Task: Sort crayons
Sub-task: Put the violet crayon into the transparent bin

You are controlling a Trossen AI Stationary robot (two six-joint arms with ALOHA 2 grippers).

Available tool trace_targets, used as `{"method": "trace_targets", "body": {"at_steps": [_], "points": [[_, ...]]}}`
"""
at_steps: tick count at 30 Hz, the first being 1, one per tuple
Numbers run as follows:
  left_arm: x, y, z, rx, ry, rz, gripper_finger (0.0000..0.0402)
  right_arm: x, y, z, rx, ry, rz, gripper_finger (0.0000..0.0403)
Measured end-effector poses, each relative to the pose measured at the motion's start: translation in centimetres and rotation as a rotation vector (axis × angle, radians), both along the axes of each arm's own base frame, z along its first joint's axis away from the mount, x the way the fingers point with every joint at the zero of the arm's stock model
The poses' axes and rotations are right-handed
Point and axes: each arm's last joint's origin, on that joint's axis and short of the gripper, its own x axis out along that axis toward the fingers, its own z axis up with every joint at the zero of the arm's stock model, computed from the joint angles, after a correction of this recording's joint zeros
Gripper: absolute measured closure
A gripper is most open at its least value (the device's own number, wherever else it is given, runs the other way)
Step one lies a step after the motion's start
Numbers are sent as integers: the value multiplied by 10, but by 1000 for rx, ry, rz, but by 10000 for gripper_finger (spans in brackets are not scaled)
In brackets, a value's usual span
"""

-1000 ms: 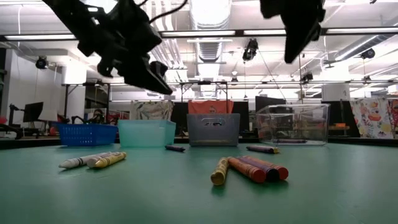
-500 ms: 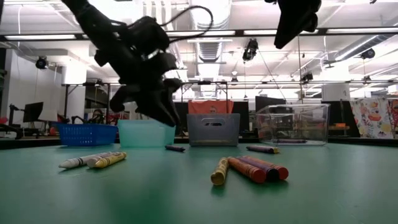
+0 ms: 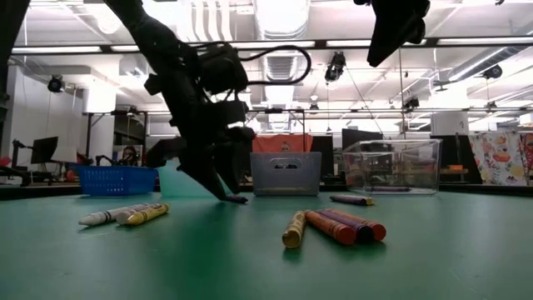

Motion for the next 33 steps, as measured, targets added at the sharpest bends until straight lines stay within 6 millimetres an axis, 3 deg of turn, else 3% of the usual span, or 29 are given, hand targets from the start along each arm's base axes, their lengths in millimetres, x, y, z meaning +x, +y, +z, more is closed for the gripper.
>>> {"method": "trace_targets", "body": {"at_steps": [8, 19, 28, 33], "points": [[-1, 0, -3, -11, 12, 14, 294, 0, 0, 0, 0, 0, 0, 339], [-3, -1, -5, -21, 26, 17, 393, 0, 0, 0, 1, -1, -1, 339], [-1, -1, -4, -122, -1, 76, 400, 0, -1, -6, -59, 9, -19, 339], [0, -3, 10, -162, -91, 74, 401, 7, -1, -18, -102, -33, 39, 339]]}}
